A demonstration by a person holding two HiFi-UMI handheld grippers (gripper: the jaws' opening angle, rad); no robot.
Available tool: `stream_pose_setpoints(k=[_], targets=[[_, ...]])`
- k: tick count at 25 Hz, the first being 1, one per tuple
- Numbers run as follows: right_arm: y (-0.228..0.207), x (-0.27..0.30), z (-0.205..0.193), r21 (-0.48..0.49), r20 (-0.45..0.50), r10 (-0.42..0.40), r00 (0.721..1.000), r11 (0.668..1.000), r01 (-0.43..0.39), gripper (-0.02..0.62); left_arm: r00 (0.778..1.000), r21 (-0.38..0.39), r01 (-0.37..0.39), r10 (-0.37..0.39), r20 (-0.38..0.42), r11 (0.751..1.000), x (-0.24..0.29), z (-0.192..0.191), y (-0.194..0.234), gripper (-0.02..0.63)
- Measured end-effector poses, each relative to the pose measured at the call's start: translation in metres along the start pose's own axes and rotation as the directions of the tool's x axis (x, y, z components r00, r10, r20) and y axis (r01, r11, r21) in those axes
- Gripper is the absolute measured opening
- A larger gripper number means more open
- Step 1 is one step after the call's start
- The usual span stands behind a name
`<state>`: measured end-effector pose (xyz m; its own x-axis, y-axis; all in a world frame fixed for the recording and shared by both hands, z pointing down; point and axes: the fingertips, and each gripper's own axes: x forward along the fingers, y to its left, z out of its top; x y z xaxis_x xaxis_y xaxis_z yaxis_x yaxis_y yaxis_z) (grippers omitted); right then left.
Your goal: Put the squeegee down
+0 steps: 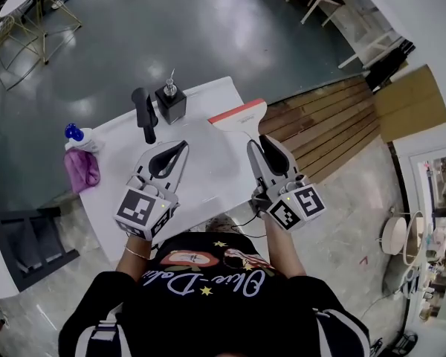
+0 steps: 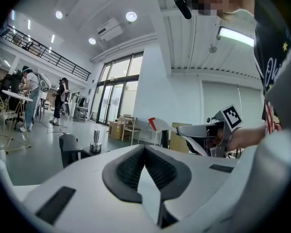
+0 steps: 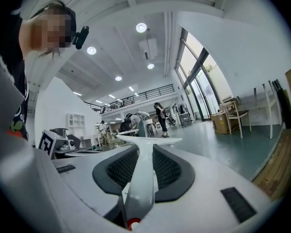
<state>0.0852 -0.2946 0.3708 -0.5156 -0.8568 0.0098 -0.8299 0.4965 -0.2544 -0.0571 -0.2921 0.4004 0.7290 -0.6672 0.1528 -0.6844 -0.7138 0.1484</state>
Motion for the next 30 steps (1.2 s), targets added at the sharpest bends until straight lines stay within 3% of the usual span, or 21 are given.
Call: stream_pose_setpoints(k=[14,22,27,30], targets=[[-0.027,0.033,-0.018,0.036,-0.063,0.078,0.995,0.996,-0.076,0.118,0.994,-0.013,-0.105,0.105,-0.015,0.994,0.014,0.000,0.011,-0.006],[-0.045,0.047,-0.028,0.054,-0.102,0.103,0.989,0.994,-0.098,0.118,0.992,-0.002,-0.129,0.129,-0.001,0.992,0.024,0.005,0.010,-0.006],[-0.055,0.055,-0.036,0.060,-0.125,0.120,0.985,0.992,-0.113,0.118,0.986,-0.020,-0.167,0.166,-0.032,0.986,0.027,0.004,0.012,-0.006],[-0.061,0.060,-0.041,0.064,-0.139,0.126,0.982,0.991,-0.118,0.118,0.983,0.006,-0.181,0.181,-0.038,0.983,0.029,0.006,0.014,-0.006]])
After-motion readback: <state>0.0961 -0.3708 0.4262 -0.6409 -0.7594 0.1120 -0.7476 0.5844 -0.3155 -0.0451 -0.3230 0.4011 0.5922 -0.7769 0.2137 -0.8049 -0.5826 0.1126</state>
